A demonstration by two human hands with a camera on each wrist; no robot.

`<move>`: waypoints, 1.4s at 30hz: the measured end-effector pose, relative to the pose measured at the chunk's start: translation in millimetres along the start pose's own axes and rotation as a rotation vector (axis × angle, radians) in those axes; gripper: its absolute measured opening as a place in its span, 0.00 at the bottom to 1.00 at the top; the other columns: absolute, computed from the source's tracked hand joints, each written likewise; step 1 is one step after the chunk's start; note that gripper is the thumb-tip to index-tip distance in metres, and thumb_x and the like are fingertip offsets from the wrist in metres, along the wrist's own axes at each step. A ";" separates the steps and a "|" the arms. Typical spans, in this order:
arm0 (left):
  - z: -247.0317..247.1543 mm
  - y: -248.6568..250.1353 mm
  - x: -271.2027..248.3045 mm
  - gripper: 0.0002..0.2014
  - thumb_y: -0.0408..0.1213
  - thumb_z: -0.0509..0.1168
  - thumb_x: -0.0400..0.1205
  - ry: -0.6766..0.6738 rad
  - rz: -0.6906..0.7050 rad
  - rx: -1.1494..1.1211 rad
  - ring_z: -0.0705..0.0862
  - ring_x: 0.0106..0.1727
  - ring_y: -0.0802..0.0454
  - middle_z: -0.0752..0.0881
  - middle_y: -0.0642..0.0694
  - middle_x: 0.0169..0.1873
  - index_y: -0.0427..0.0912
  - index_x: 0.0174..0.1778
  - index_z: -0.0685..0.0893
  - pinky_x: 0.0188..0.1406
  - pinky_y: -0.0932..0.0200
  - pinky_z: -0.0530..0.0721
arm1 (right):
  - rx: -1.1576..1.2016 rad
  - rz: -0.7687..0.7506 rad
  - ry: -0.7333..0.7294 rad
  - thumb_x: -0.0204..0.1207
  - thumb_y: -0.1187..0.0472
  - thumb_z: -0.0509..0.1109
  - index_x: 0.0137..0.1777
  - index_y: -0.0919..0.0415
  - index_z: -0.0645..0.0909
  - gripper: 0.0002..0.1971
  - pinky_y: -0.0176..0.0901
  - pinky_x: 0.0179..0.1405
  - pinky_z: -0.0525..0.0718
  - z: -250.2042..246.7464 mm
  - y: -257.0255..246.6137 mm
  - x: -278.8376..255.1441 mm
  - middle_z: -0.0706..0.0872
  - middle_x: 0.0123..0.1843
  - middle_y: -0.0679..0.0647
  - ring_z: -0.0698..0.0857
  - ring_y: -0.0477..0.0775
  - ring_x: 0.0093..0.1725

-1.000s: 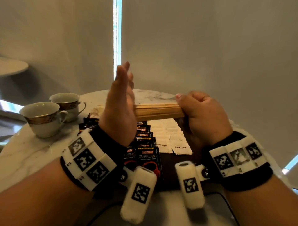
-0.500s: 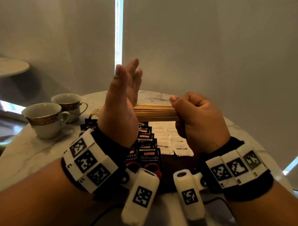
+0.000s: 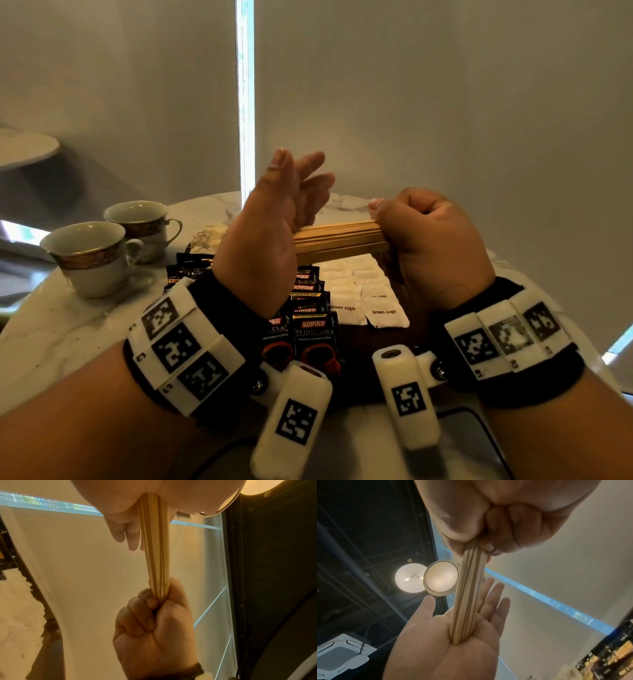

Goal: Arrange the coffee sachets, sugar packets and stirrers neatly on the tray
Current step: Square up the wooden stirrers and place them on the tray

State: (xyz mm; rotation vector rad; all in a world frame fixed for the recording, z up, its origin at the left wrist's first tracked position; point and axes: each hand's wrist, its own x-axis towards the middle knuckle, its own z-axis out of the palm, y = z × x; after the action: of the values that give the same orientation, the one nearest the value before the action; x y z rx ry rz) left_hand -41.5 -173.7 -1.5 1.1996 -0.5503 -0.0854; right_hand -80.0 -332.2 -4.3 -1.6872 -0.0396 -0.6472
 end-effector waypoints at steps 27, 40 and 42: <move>-3.5 2.1 -3.9 0.27 0.73 0.51 0.68 -0.302 0.072 0.881 0.83 0.28 0.62 0.88 0.53 0.36 0.60 0.48 0.82 0.22 0.69 0.77 | -0.296 -0.090 0.059 0.72 0.49 0.73 0.27 0.55 0.79 0.16 0.48 0.28 0.74 -14.3 -5.4 4.6 0.76 0.23 0.52 0.74 0.51 0.24; -0.7 1.1 -2.1 0.27 0.70 0.46 0.74 -0.221 0.111 1.002 0.77 0.26 0.68 0.78 0.52 0.25 0.54 0.37 0.80 0.25 0.74 0.71 | -0.235 -0.045 0.061 0.68 0.47 0.71 0.27 0.54 0.79 0.14 0.47 0.29 0.73 -13.7 -6.7 2.6 0.77 0.22 0.52 0.74 0.51 0.23; -1.2 2.8 -2.6 0.27 0.70 0.46 0.75 -0.212 0.101 1.007 0.77 0.25 0.65 0.78 0.52 0.25 0.54 0.37 0.81 0.23 0.71 0.70 | -0.231 -0.047 0.058 0.68 0.46 0.71 0.27 0.54 0.79 0.14 0.48 0.29 0.74 -12.8 -5.7 2.6 0.77 0.22 0.52 0.74 0.52 0.23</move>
State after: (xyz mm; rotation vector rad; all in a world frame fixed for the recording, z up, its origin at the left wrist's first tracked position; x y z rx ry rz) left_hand -43.8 -170.7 -0.2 2.1505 -0.8833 0.1780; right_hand -84.9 -343.4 2.9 -1.8931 0.0385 -0.7587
